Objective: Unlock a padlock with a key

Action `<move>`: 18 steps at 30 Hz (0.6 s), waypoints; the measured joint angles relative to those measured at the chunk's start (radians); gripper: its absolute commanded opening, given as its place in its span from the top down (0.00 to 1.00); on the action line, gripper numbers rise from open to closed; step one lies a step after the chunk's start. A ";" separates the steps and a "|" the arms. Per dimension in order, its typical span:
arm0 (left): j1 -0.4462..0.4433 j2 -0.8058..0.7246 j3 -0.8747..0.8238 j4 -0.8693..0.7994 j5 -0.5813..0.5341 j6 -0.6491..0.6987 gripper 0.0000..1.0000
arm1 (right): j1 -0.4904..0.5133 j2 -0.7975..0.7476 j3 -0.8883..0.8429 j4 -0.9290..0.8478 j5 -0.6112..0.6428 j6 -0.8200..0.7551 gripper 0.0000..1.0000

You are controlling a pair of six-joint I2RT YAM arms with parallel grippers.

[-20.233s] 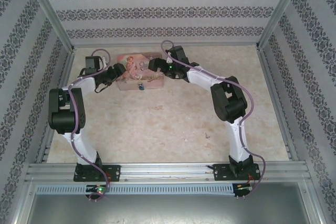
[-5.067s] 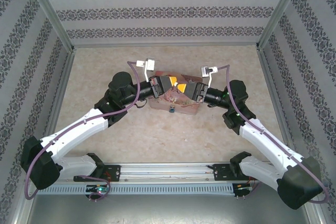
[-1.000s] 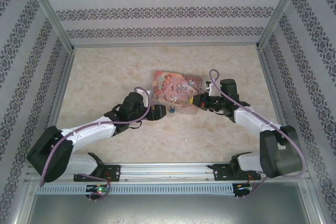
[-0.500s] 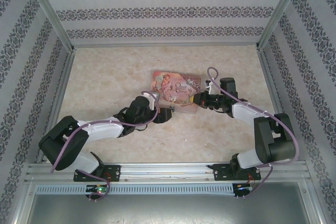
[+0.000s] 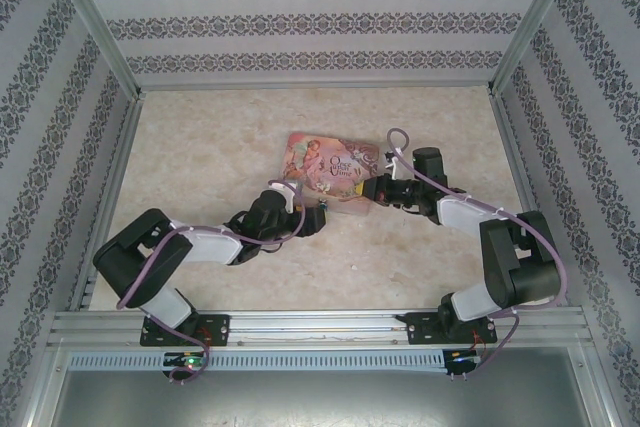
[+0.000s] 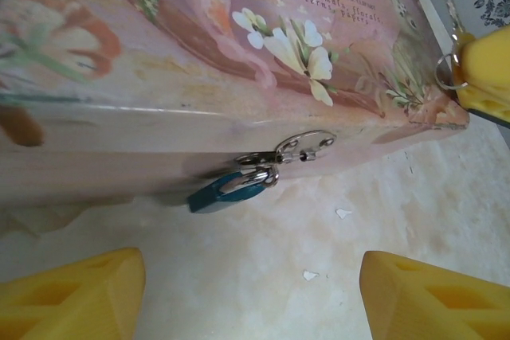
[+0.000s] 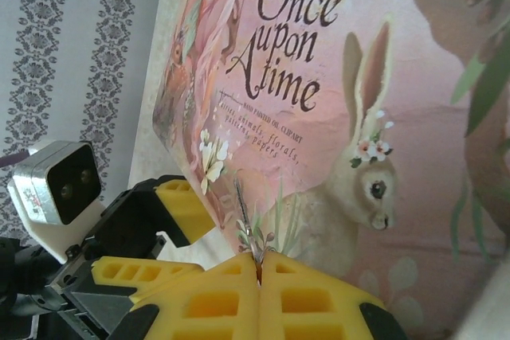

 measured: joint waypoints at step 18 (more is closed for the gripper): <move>0.002 0.118 0.021 0.069 -0.013 -0.002 0.29 | 0.038 -0.022 0.000 -0.017 0.035 0.029 1.00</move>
